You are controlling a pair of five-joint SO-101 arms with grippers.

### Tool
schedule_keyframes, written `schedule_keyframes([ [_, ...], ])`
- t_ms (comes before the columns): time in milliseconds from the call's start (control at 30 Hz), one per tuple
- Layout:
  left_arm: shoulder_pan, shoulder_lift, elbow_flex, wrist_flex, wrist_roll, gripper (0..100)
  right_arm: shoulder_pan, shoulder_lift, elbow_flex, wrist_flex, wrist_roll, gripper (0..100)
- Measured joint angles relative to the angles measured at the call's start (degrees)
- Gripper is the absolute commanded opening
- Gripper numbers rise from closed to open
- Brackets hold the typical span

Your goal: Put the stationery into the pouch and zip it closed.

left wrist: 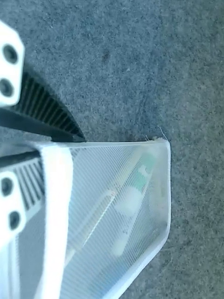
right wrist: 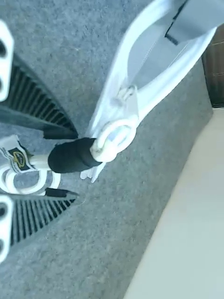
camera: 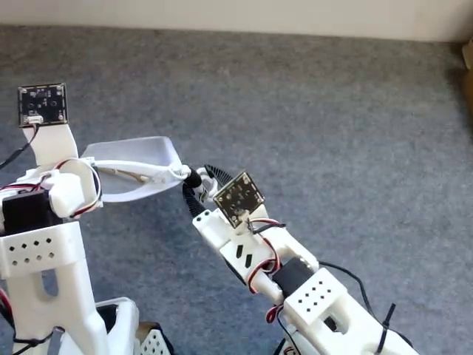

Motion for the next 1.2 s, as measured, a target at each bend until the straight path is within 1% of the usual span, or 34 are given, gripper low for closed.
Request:
schedule_keyframes([
  [367, 0.0, 0.0, 0.0, 0.0, 0.0, 1, 0.0, 0.1, 0.0, -0.1, 0.1, 16.3],
  [500, 0.4, 0.0, 0.0, 0.0, 0.0, 1, -0.1, 0.1, 0.0, -0.1, 3.8, 16.3],
  [667, 0.4, 0.0, 0.2, 0.0, 0.0, 1, -1.0, 0.1, 0.0, -0.1, 5.2, 16.3],
  [1200, 0.7, 0.0, 1.1, 0.0, 0.0, 1, -1.1, 0.7, 0.0, -0.1, 5.5, 16.3],
])
